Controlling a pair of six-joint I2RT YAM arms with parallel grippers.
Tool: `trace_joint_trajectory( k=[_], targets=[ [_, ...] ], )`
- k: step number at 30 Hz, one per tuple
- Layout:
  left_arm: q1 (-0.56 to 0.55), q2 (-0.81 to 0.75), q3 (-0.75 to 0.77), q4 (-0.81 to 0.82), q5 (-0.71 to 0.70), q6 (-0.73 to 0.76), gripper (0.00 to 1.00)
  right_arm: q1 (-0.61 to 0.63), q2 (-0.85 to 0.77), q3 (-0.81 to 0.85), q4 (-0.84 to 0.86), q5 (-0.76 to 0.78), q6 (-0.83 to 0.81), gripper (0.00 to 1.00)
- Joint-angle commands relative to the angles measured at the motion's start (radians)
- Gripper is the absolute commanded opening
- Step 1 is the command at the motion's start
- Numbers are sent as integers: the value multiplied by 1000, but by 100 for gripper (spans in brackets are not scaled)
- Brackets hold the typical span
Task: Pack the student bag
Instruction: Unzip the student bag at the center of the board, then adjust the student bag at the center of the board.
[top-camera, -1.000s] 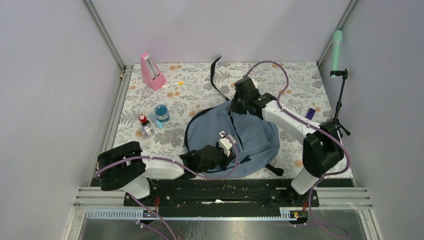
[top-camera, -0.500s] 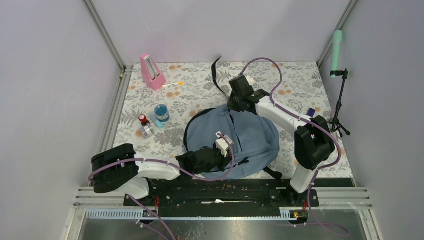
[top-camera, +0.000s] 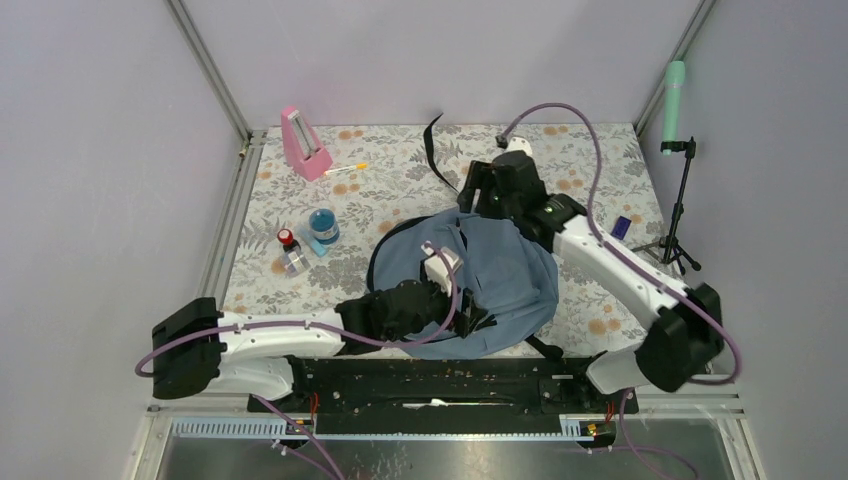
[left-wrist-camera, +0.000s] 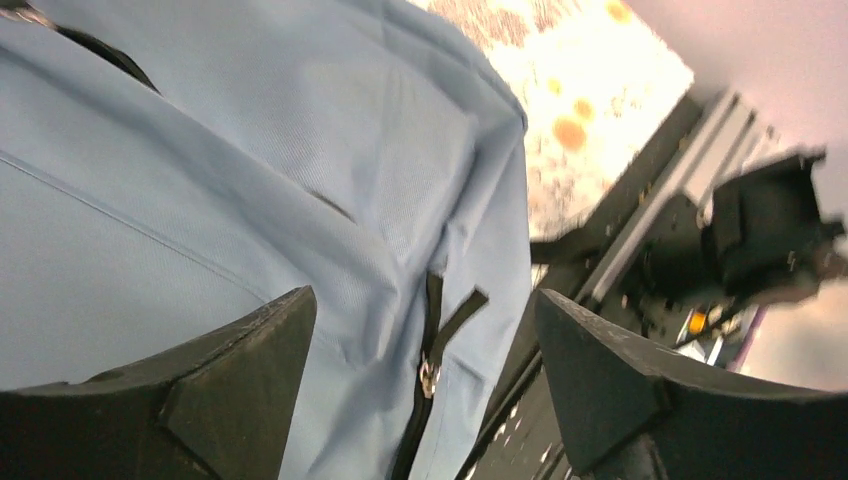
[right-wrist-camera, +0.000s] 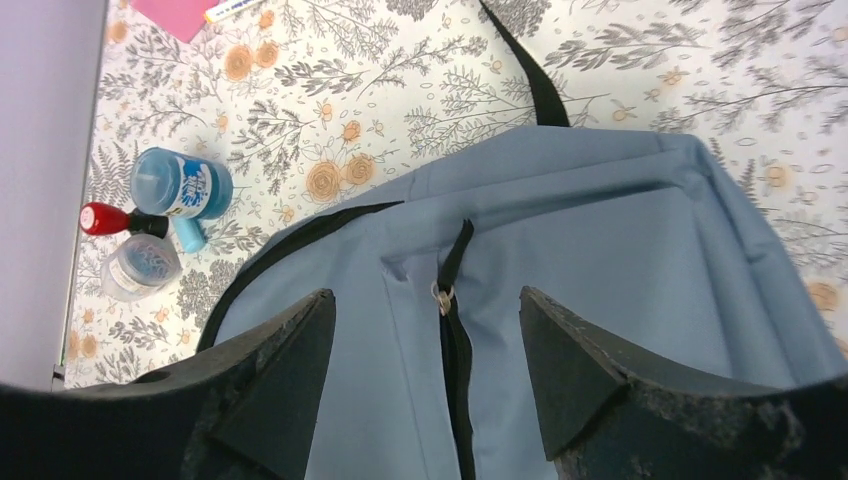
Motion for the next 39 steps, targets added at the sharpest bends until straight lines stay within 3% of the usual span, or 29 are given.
trace_joint_trajectory(
  k=[1,6,15,21,26,37,39],
  targets=[
    [34,25,115,-103,-131,-127,87,-1,-145,-92,9,58,-63,75],
    [156,114,148,-59,-79,-258,90,-1,-281,-207,4,73,-63,75],
    [260,243,196,25,19,-270,92,-1,-441,-340,-46,105,-86,74],
    [267,221,163,34,44,-258,62,-1,-492,-413,-53,88,-76,70],
    [267,202,116,39,41,-266,45,15,-472,-435,-47,43,-68,69],
    [269,179,79,20,11,-262,26,162,-404,-439,-23,97,-110,69],
    [271,189,82,15,12,-263,19,185,-382,-439,-25,120,-114,69]
  ],
)
